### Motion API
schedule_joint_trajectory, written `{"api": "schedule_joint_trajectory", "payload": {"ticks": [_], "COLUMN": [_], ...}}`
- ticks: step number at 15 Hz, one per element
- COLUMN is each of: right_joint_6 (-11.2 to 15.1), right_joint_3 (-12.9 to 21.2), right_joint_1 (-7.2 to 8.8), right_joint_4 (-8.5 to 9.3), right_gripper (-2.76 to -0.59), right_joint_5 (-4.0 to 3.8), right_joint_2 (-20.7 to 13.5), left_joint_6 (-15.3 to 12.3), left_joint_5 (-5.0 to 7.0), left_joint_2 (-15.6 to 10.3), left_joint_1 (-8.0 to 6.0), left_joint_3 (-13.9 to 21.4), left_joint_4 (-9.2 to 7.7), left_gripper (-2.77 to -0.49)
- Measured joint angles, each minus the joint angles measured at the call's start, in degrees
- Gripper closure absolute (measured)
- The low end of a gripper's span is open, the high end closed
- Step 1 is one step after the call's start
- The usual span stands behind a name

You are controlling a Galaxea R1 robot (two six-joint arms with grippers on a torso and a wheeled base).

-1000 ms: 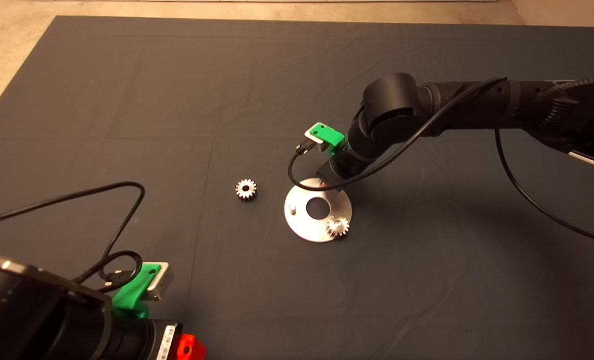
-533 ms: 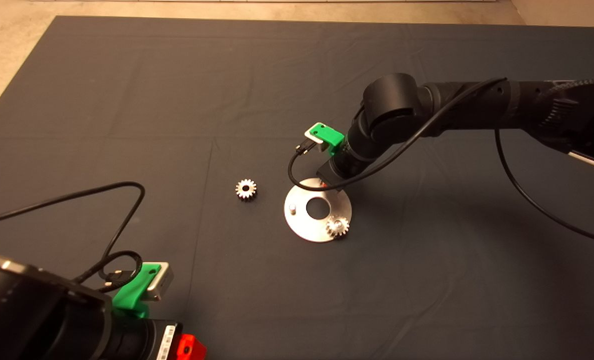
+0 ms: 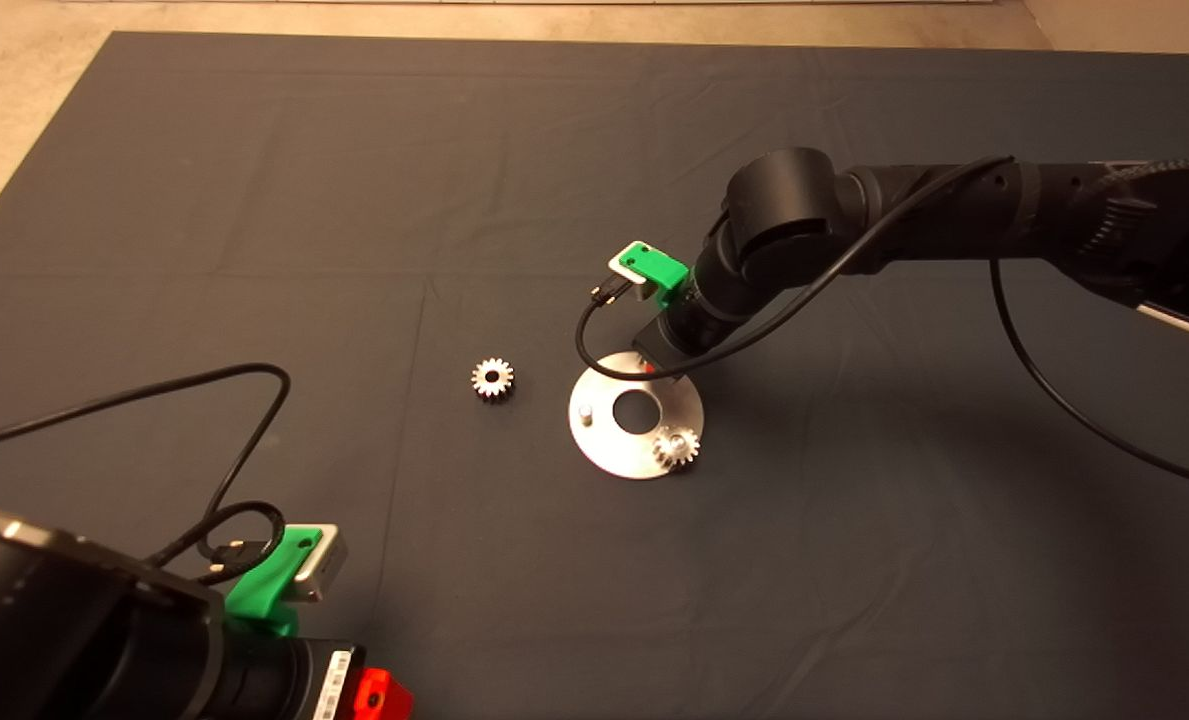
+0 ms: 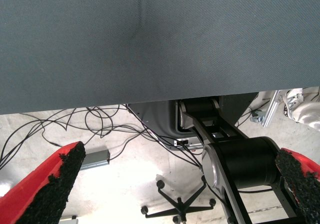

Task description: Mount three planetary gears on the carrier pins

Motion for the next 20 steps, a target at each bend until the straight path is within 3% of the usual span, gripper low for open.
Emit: {"api": "schedule_joint_trajectory", "payload": {"ticks": [16,18,20], "right_joint_6": [0.0,0.0,0.0], "right_joint_3": [0.1,0.2,0.1], "right_joint_1": [-0.23,-0.54,-1.90], "right_joint_4": [-0.41,-0.80,-2.12], "right_gripper": [-0.89,-0.89,-0.89], "right_joint_5": [-0.02,-0.02,0.05], "right_joint_2": [0.0,0.0,-0.2], "left_joint_6": [0.0,0.0,0.0], "left_joint_5": [0.00,0.00,0.13], "left_joint_2": [0.0,0.0,-0.1], "left_joint_1": [0.00,0.00,0.00], "left_joint_3": [0.0,0.0,0.0], "left_joint_4": [0.00,0.00,-0.01], "left_gripper": [-2.77,-2.77,-2.77]}}
